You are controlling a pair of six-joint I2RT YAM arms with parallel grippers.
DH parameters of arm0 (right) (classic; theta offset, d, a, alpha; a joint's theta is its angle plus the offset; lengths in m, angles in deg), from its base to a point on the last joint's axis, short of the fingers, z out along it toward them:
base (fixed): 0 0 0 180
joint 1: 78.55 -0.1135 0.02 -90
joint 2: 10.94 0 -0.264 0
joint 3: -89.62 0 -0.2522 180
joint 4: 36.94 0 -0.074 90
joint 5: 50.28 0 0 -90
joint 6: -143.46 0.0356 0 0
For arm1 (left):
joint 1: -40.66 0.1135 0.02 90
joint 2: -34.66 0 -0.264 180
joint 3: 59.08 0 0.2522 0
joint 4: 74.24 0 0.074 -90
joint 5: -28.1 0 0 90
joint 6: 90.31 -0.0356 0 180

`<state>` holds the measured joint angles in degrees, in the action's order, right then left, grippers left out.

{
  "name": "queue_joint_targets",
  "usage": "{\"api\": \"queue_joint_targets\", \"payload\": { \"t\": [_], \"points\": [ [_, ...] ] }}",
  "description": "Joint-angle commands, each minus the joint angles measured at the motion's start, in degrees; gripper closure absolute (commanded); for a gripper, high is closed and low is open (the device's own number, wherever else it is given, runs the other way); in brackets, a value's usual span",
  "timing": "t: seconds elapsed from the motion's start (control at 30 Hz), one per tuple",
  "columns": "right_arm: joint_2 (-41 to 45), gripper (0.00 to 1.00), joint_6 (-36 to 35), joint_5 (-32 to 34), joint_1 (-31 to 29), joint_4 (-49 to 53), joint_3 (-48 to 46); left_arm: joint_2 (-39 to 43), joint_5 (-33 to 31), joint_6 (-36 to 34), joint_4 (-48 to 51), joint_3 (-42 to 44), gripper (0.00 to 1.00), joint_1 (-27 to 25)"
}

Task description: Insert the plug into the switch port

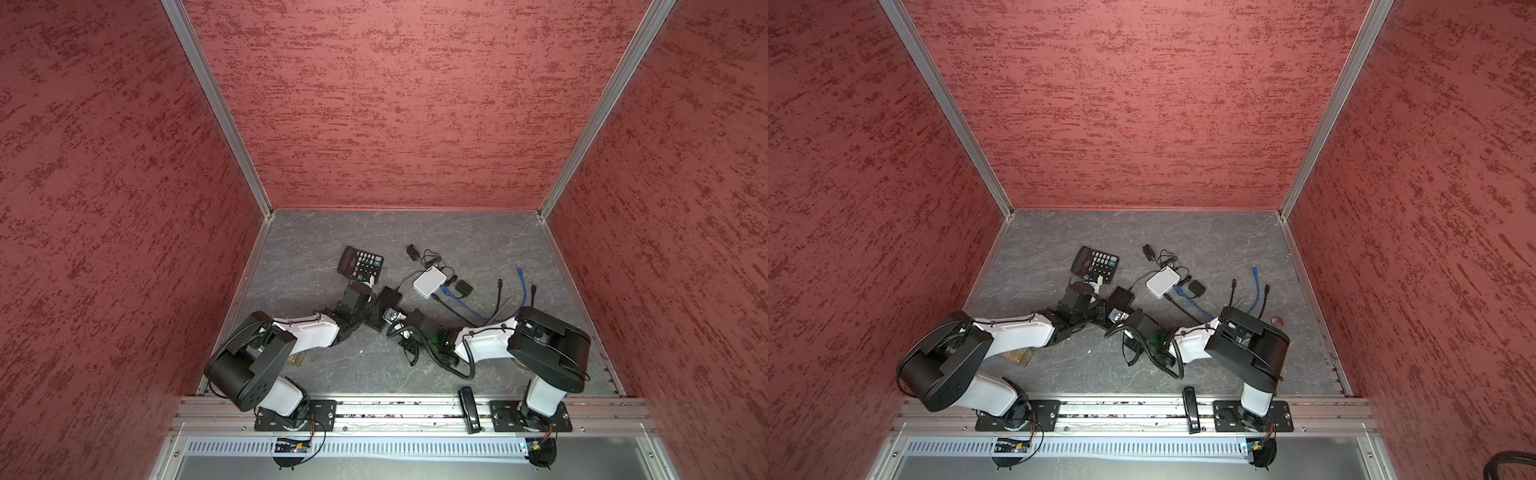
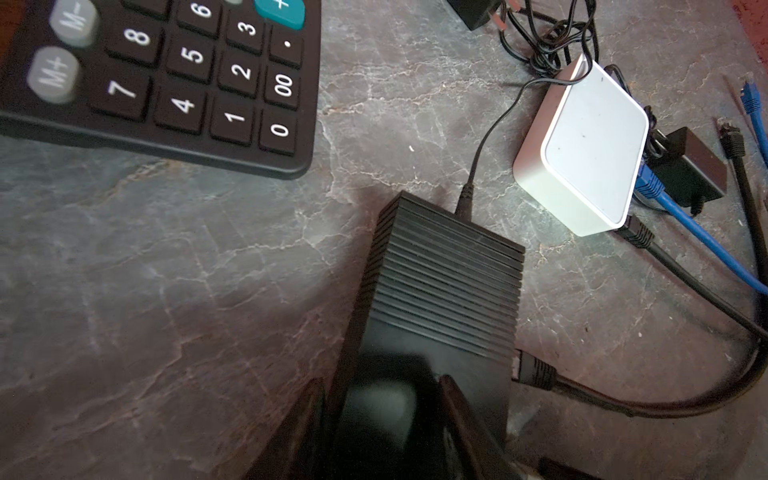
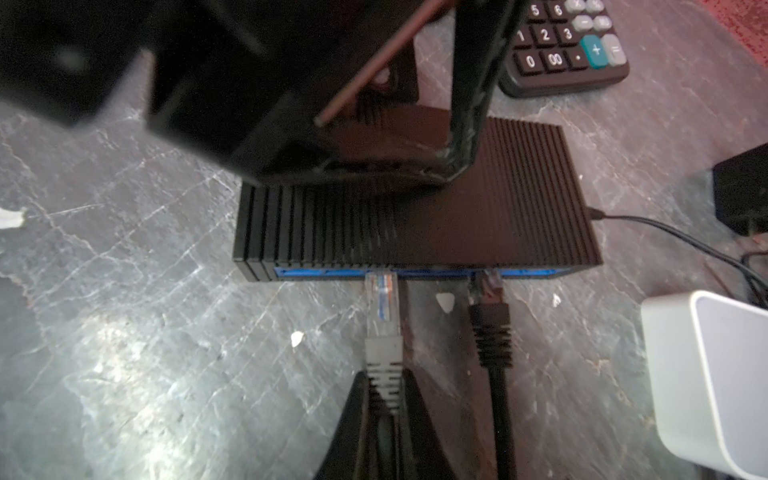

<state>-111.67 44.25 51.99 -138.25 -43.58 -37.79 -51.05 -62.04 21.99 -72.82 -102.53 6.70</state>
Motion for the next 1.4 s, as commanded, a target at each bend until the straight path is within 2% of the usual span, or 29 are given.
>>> {"api": "queue_joint_targets", "payload": {
  "t": [0.0,0.27,0.57,0.77,1.17,1.37],
  "points": [
    [0.2,1.0,1.5,1.5,-0.5,-7.8,0.9,-1.5,2.4,0.9,-0.2,-0.5,0.55,-1.7],
    [0.2,1.0,0.4,-2.6,-0.9,-11.7,1.2,-2.2,2.0,2.5,-0.6,-0.6,0.56,-3.3],
    [1.2,1.0,1.4,2.7,-1.4,-21.8,-3.6,-2.7,1.0,4.2,0.1,-1.0,0.57,-4.6],
    [-0.3,1.0,0.8,2.4,-1.4,-23.9,-4.6,-2.6,1.4,4.0,0.4,-1.3,0.57,-4.5],
    [-6.6,1.0,2.3,0.9,-1.4,-27.8,-4.3,-2.9,7.8,6.1,-3.4,0.0,0.57,-4.8],
    [-4.9,1.0,-3.0,-3.8,-1.4,-28.1,-4.2,-4.6,13.4,1.5,-7.1,0.6,0.57,-5.8]
  ]
}}
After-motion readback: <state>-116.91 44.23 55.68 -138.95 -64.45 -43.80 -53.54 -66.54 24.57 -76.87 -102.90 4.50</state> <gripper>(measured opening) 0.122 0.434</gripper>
